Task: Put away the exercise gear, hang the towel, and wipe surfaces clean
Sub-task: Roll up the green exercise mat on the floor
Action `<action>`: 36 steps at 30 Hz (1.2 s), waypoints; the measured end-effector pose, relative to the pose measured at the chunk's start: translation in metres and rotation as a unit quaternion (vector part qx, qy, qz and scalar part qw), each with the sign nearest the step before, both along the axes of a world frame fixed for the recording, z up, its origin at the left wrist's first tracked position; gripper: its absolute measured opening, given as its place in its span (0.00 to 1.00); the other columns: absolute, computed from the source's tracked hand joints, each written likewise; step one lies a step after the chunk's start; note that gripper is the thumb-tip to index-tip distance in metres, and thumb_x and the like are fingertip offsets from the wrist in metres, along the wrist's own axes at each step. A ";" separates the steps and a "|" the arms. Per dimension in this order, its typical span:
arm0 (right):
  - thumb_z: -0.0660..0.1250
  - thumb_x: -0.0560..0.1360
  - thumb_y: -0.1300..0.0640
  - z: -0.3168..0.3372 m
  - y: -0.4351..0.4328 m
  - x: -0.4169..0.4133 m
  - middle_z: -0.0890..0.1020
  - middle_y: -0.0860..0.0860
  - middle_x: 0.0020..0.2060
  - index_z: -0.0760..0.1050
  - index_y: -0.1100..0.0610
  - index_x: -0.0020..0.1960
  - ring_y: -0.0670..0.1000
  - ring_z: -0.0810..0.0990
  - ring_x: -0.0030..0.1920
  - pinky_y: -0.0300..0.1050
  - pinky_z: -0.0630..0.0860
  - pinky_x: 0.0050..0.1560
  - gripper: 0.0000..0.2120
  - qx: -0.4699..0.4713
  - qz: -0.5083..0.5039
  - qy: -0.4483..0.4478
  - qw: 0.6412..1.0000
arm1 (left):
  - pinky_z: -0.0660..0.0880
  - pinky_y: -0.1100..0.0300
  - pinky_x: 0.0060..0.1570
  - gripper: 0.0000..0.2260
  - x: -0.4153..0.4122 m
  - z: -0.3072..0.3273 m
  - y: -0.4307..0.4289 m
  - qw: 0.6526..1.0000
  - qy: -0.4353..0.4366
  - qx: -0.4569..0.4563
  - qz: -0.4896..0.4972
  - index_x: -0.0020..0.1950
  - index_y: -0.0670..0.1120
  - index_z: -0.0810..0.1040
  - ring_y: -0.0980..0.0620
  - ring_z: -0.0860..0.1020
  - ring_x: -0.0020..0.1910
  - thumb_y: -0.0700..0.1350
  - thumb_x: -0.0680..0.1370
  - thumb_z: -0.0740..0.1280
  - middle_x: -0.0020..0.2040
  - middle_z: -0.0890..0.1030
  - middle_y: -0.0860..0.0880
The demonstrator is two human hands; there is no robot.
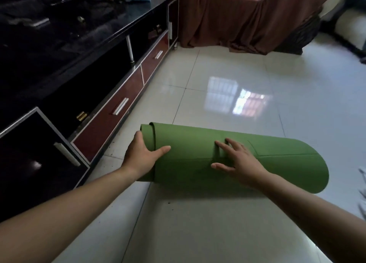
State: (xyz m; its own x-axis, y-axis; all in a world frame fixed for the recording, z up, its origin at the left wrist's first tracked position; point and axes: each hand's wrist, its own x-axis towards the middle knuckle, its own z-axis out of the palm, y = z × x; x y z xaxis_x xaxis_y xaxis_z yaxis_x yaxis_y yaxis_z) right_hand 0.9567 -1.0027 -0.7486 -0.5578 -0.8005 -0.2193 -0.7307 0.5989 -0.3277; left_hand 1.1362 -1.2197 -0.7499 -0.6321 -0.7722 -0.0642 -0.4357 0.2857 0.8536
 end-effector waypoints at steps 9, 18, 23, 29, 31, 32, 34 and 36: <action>0.66 0.61 0.30 0.055 0.013 -0.022 0.52 0.50 0.76 0.50 0.43 0.75 0.54 0.53 0.75 0.54 0.57 0.72 0.49 -0.088 -0.069 -0.024 0.993 | 0.75 0.46 0.52 0.29 -0.074 0.097 0.007 0.990 -0.013 -0.081 -0.119 0.54 0.45 0.66 0.47 0.76 0.50 0.59 0.64 0.75 0.50 0.76 0.47; 0.71 0.67 0.40 0.129 0.056 -0.054 0.57 0.51 0.75 0.55 0.48 0.75 0.53 0.59 0.73 0.49 0.60 0.71 0.43 -0.112 -0.140 -0.084 0.980 | 0.74 0.50 0.48 0.29 -0.144 0.206 0.063 0.965 -0.100 -0.128 -0.207 0.53 0.43 0.61 0.46 0.74 0.48 0.49 0.66 0.78 0.50 0.73 0.44; 0.70 0.68 0.40 0.182 0.100 -0.061 0.60 0.51 0.74 0.57 0.49 0.75 0.51 0.61 0.72 0.47 0.61 0.71 0.40 -0.101 -0.174 -0.124 0.972 | 0.68 0.59 0.38 0.25 -0.185 0.267 0.105 0.942 -0.161 -0.131 -0.265 0.52 0.43 0.59 0.48 0.72 0.44 0.44 0.69 0.75 0.43 0.69 0.49; 0.69 0.69 0.40 0.242 0.154 -0.087 0.62 0.48 0.72 0.57 0.48 0.74 0.49 0.62 0.71 0.45 0.62 0.70 0.39 -0.104 -0.207 -0.151 0.961 | 0.69 0.55 0.50 0.28 -0.238 0.313 0.154 0.930 -0.224 -0.141 -0.255 0.63 0.40 0.58 0.42 0.73 0.56 0.42 0.72 0.72 0.58 0.71 0.42; 0.69 0.69 0.41 0.259 0.169 -0.100 0.63 0.48 0.72 0.57 0.49 0.74 0.48 0.63 0.71 0.43 0.61 0.69 0.38 -0.100 -0.205 -0.153 0.962 | 0.69 0.55 0.50 0.28 -0.254 0.324 0.166 0.927 -0.233 -0.141 -0.258 0.65 0.40 0.58 0.42 0.73 0.56 0.42 0.73 0.71 0.59 0.71 0.41; 0.69 0.69 0.41 0.268 0.176 -0.107 0.64 0.49 0.72 0.58 0.49 0.74 0.48 0.63 0.70 0.42 0.61 0.68 0.38 -0.095 -0.204 -0.152 0.962 | 0.69 0.56 0.50 0.28 -0.262 0.330 0.172 0.927 -0.233 -0.139 -0.260 0.65 0.41 0.58 0.42 0.73 0.56 0.41 0.73 0.71 0.59 0.71 0.41; 0.70 0.69 0.42 0.287 0.184 -0.126 0.65 0.49 0.71 0.59 0.50 0.74 0.49 0.65 0.70 0.44 0.62 0.68 0.38 -0.086 -0.200 -0.149 0.965 | 0.71 0.54 0.53 0.28 -0.278 0.340 0.182 0.929 -0.219 -0.135 -0.265 0.67 0.43 0.60 0.43 0.73 0.57 0.42 0.73 0.71 0.60 0.72 0.43; 0.70 0.69 0.43 0.306 0.185 -0.148 0.67 0.50 0.70 0.60 0.51 0.73 0.50 0.66 0.68 0.47 0.65 0.68 0.37 -0.086 -0.194 -0.142 0.967 | 0.71 0.52 0.57 0.30 -0.293 0.346 0.190 0.930 -0.207 -0.132 -0.273 0.70 0.45 0.60 0.44 0.72 0.61 0.43 0.73 0.71 0.63 0.72 0.46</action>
